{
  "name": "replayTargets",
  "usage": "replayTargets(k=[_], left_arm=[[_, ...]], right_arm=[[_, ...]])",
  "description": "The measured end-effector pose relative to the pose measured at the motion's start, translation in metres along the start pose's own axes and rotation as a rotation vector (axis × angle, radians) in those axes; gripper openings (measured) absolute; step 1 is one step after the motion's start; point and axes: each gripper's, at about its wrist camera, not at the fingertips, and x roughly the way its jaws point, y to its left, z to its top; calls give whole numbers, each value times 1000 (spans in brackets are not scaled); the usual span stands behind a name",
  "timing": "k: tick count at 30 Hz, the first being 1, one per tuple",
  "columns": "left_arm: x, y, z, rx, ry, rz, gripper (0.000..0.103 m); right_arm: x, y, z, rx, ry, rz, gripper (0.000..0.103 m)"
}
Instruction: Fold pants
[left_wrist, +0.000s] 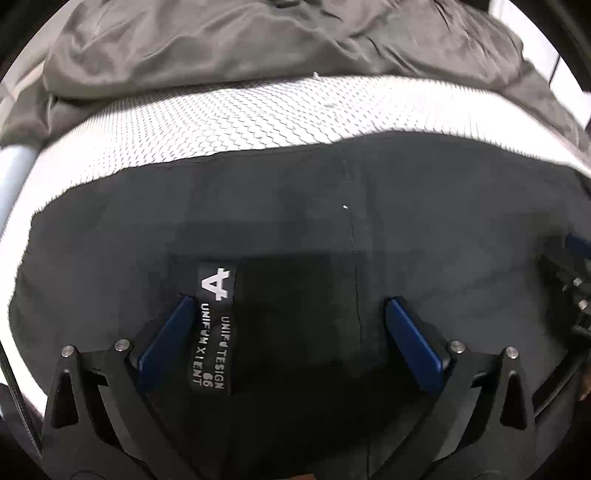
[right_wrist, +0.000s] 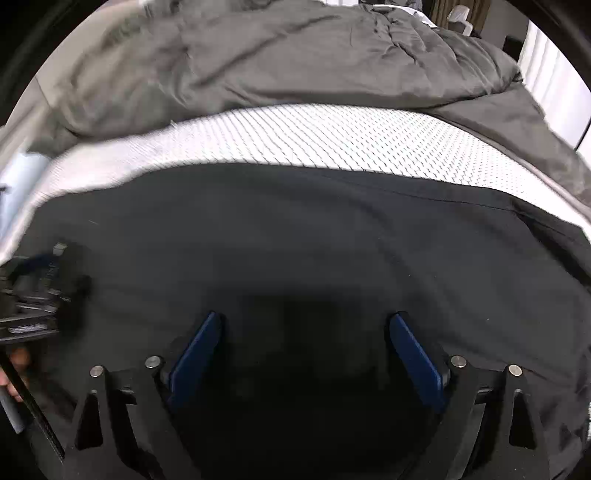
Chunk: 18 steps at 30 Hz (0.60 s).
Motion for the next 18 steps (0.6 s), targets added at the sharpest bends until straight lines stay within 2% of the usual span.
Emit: replayTargets(k=[2, 4, 5, 8, 10, 11, 13, 15, 16, 18], left_arm=[[-4, 11, 1, -22, -7, 29, 103], [-3, 30, -1, -35, -19, 119, 103], [-4, 44, -2, -59, -25, 153, 103], [-10, 80, -10, -155, -22, 152, 103], [-16, 93, -14, -189, -30, 181, 102], [-21, 94, -17, -197, -36, 170, 101], [-37, 89, -24, -209, -36, 79, 101], [-55, 77, -32, -197, -58, 7, 101], [-63, 69, -35, -175, -68, -18, 101], [-74, 46, -38, -116, -80, -70, 102]], right_arm=[[-2, -7, -2, 4, -6, -23, 94], [-4, -43, -8, 63, -9, -136, 97], [-4, -66, -13, 105, -7, -160, 98], [-13, -138, -34, 291, -12, -219, 99], [-27, -175, -48, 388, -28, -275, 98], [-35, -186, -54, 426, -44, -270, 98], [-48, -190, -59, 444, -74, -222, 98], [-60, -173, -59, 406, -95, -230, 98], [-75, -160, -68, 356, -119, -204, 99], [-79, -127, -65, 272, -136, -125, 99]])
